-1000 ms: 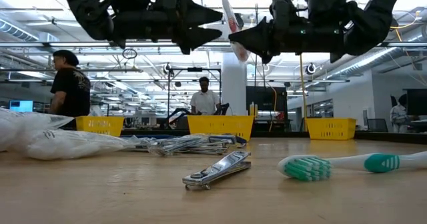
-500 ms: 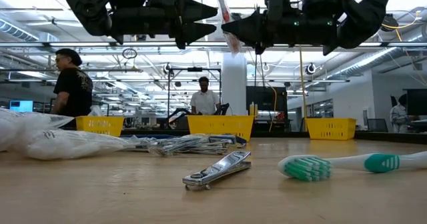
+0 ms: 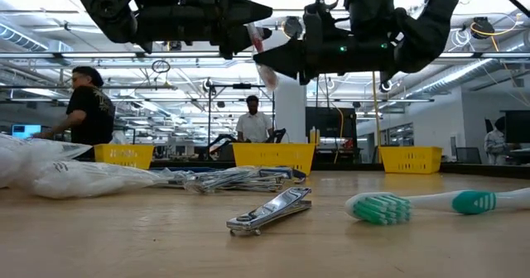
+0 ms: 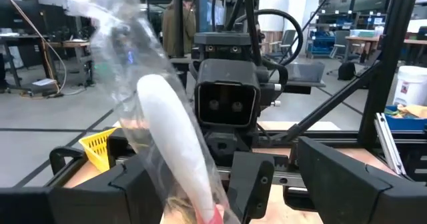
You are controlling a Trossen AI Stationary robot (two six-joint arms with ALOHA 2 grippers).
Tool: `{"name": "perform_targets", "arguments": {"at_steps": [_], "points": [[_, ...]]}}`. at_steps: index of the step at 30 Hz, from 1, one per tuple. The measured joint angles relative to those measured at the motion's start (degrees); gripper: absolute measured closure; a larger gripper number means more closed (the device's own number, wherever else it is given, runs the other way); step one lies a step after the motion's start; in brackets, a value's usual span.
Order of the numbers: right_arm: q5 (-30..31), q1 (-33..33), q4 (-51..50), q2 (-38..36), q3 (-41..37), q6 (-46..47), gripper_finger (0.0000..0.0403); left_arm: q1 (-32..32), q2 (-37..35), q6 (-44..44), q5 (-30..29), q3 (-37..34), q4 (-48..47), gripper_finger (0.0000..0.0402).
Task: Pick & Place Travel size toiletries
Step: Put the orange toothbrush into the left yellow bin
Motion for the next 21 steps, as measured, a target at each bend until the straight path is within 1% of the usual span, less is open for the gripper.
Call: {"name": "perform_targets", "arguments": {"at_steps": [5, 11, 14, 17, 19, 21], "points": [[-1.6, 0.8, 1.6, -1.2, 0.1, 0.0, 0.0392, 0.0, 0.0, 0.9, 0.0, 0.0, -0.5, 0.0094], [-1.6, 1.0, 1.6, -1.2, 0.0, -0.2, 0.0392, 0.0, 0.0, 1.0, -0.5, 0.0, -0.5, 0.0094], [-1.6, 0.9, 0.3, -1.1, 0.0, -0.2, 0.0392, 0.0, 0.0, 1.0, -0.8, 0.0, -0.5, 0.0104], [-1.6, 0.9, 0.8, -1.1, 0.0, -0.2, 0.0392, 0.0, 0.0, 1.3, -0.8, 0.0, -0.5, 0.0137], [-1.6, 0.9, 0.6, -1.1, 0.0, -0.2, 0.0392, 0.0, 0.0, 1.3, -0.8, 0.0, -0.5, 0.0172], [-1.6, 0.9, 0.4, -1.1, 0.0, -0.2, 0.0392, 0.0, 0.0, 1.2, -0.8, 0.0, -0.7, 0.0216]]}}
